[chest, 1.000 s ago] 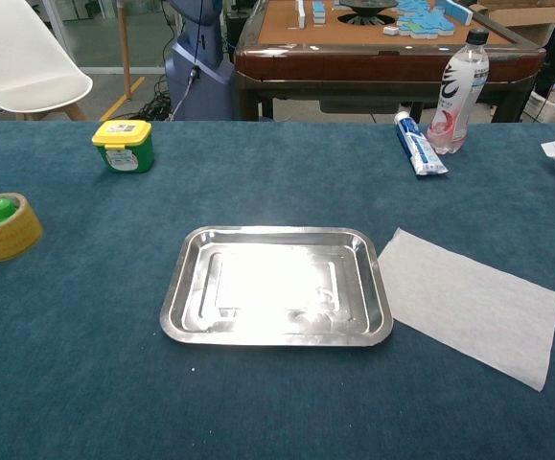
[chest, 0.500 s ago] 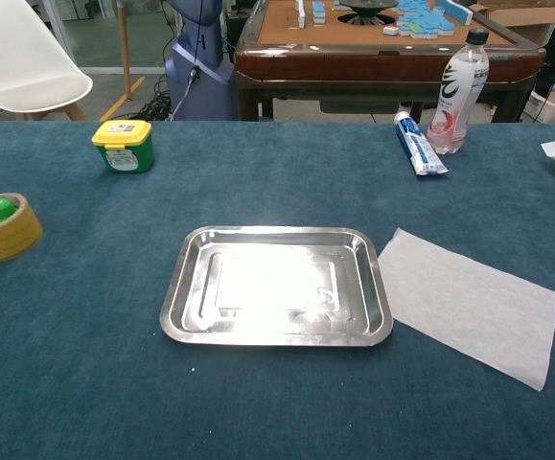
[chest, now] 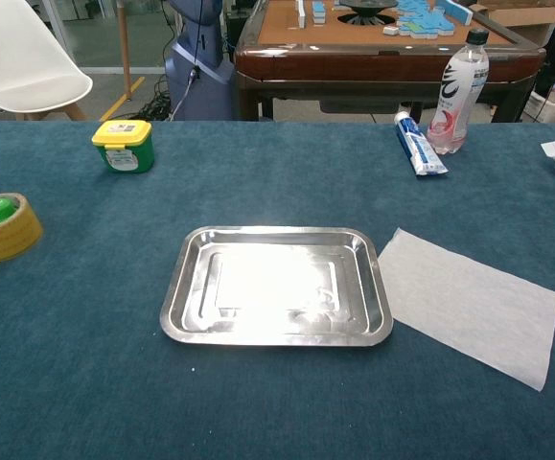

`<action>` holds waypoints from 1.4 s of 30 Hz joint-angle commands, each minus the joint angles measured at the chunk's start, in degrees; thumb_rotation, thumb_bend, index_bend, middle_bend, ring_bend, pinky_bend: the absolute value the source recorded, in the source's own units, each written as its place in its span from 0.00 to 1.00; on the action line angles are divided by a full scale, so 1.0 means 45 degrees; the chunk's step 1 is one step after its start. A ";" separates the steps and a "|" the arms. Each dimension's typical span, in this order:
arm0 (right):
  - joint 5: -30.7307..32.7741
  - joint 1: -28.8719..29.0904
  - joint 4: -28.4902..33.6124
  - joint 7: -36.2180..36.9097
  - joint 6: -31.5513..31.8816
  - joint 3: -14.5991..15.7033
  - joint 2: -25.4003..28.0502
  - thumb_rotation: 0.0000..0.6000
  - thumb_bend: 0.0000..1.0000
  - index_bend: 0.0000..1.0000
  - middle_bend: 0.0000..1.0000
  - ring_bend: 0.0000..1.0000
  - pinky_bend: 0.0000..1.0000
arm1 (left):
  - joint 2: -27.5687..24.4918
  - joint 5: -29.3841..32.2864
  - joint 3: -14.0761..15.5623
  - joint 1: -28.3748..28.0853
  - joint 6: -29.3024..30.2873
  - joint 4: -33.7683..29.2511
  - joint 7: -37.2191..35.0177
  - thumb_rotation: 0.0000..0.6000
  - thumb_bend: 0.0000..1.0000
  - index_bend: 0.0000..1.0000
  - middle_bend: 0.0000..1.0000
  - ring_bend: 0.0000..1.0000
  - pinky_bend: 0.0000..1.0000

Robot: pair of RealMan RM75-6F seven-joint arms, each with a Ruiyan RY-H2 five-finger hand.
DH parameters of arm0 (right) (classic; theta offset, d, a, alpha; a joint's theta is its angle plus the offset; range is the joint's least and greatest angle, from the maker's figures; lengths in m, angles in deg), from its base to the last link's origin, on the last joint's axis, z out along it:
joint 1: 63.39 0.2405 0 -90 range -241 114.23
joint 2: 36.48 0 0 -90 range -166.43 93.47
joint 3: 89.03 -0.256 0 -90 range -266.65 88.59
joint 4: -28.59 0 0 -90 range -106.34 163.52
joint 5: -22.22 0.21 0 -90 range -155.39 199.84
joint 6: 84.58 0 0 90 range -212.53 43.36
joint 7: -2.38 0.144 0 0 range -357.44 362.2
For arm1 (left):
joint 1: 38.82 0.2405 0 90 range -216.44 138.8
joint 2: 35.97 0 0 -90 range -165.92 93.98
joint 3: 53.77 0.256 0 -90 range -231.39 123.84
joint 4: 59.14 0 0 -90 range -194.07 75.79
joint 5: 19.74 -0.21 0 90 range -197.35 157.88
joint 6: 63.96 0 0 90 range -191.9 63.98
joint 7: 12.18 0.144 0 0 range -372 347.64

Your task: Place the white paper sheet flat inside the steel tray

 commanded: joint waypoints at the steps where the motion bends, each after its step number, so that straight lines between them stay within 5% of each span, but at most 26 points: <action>1: 0.0008 0.0024 -0.0209 -0.0109 -0.0139 0.0123 -0.0177 1.00 0.00 0.62 1.00 1.00 1.00 | -0.0022 0.0008 0.0000 0.0009 -0.0004 -0.0019 -0.0007 1.00 0.19 0.40 0.37 0.29 0.45; 26: 0.0385 0.0369 -0.1555 -0.0260 -0.0981 0.0399 -0.1522 1.00 0.00 0.59 1.00 1.00 1.00 | -0.0185 0.0022 0.0022 0.0070 -0.0057 -0.0188 -0.0059 1.00 0.19 0.40 0.37 0.29 0.45; 42: 0.0685 0.0717 -0.2299 -0.0459 -0.1407 0.0263 -0.2480 1.00 0.00 0.38 1.00 1.00 1.00 | -0.0315 0.0058 -0.0032 0.0128 0.0028 -0.0201 -0.0296 1.00 0.19 0.38 0.37 0.29 0.45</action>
